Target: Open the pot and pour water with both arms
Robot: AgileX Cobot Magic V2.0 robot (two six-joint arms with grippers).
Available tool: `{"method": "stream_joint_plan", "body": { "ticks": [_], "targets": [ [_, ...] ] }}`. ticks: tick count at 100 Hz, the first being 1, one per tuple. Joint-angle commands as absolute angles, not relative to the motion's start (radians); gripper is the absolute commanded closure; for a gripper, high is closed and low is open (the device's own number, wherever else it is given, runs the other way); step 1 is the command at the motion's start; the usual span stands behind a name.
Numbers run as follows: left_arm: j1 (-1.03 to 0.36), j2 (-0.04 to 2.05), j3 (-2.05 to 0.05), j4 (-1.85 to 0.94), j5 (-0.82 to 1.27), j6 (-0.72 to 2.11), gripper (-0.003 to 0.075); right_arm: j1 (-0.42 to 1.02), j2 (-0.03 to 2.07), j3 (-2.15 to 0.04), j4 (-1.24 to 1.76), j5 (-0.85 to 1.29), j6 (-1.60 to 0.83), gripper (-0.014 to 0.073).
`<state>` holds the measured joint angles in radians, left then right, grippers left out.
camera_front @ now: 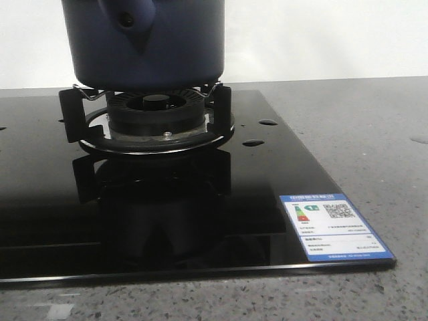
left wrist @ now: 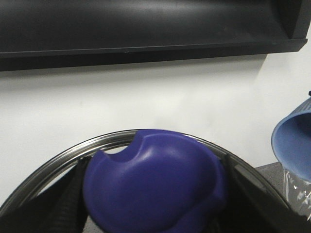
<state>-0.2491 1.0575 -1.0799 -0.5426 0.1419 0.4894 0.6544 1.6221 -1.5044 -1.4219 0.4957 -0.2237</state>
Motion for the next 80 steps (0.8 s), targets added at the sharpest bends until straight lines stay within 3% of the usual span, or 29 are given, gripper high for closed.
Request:
{"method": "stream_joint_plan", "body": {
  "ticks": [1,80],
  "targets": [
    [-0.248,1.035,-1.119,-0.551,0.049,0.492,0.0352,0.655,1.576,-1.545,-1.515,0.48,-0.228,0.034],
    [-0.248,1.035,-1.119,-0.551,0.043,0.492,0.0352,0.655,1.576,-1.545,-1.616,0.44,-0.223,0.034]
  ]
}}
